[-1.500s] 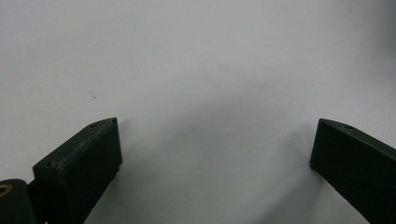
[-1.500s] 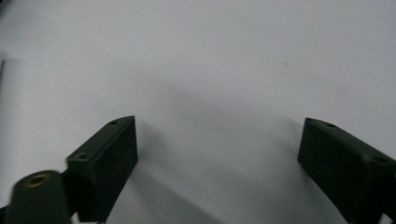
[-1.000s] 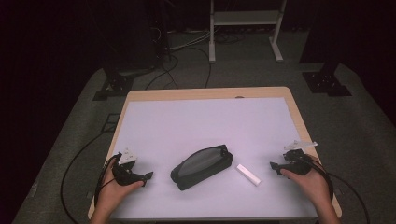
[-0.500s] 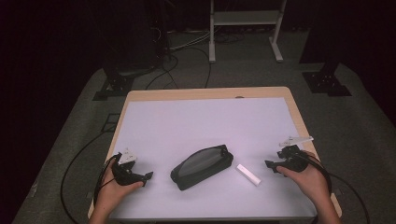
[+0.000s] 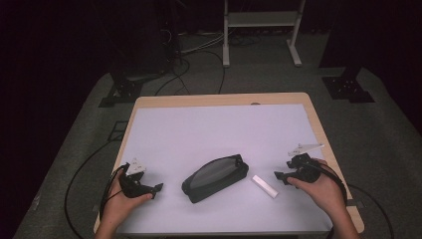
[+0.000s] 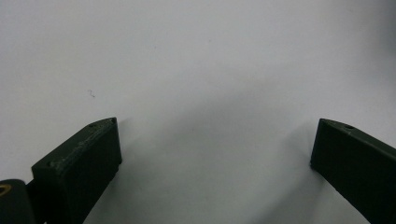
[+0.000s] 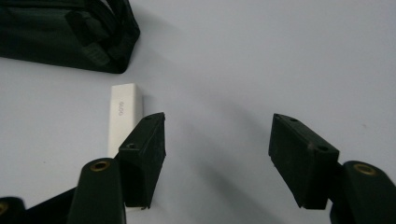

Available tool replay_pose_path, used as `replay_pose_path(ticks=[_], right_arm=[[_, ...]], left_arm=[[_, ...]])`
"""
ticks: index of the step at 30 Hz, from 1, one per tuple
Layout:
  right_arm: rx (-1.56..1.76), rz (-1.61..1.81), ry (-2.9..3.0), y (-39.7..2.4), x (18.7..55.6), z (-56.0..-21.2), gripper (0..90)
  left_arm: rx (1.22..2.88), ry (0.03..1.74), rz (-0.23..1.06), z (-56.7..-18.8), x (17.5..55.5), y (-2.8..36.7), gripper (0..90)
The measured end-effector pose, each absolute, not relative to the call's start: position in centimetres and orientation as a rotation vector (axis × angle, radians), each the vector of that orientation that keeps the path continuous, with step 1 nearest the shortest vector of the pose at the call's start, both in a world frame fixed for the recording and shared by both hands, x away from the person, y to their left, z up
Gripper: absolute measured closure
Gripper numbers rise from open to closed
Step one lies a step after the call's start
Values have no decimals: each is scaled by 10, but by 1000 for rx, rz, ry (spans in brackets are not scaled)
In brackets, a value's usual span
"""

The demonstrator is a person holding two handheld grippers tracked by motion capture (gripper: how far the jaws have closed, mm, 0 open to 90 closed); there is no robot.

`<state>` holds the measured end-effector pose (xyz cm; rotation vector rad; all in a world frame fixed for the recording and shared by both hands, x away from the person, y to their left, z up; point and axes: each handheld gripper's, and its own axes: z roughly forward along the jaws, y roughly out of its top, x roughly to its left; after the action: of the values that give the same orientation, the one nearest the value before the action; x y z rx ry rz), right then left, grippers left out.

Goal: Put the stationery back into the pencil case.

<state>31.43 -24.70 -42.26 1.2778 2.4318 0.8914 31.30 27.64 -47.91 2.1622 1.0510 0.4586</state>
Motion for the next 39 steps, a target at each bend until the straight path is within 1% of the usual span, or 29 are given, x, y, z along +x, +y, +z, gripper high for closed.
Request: replay_pose_path(ticks=[10,17,25,39], right_arm=[[1229,864,2506,-232,315,-418,407],[1209,834,2553,-222,315,-413,457],[1193,799,2605,-208,318,-411,487],[1167,715,2682,-191,325,-416,543]], left_arm=[[2162,1051,458,-479,313,277,8],[2163,1051,456,-479,313,277,9],[2163,1051,456,-479,313,277,9],[2163,1051,456,-479,313,277,8]])
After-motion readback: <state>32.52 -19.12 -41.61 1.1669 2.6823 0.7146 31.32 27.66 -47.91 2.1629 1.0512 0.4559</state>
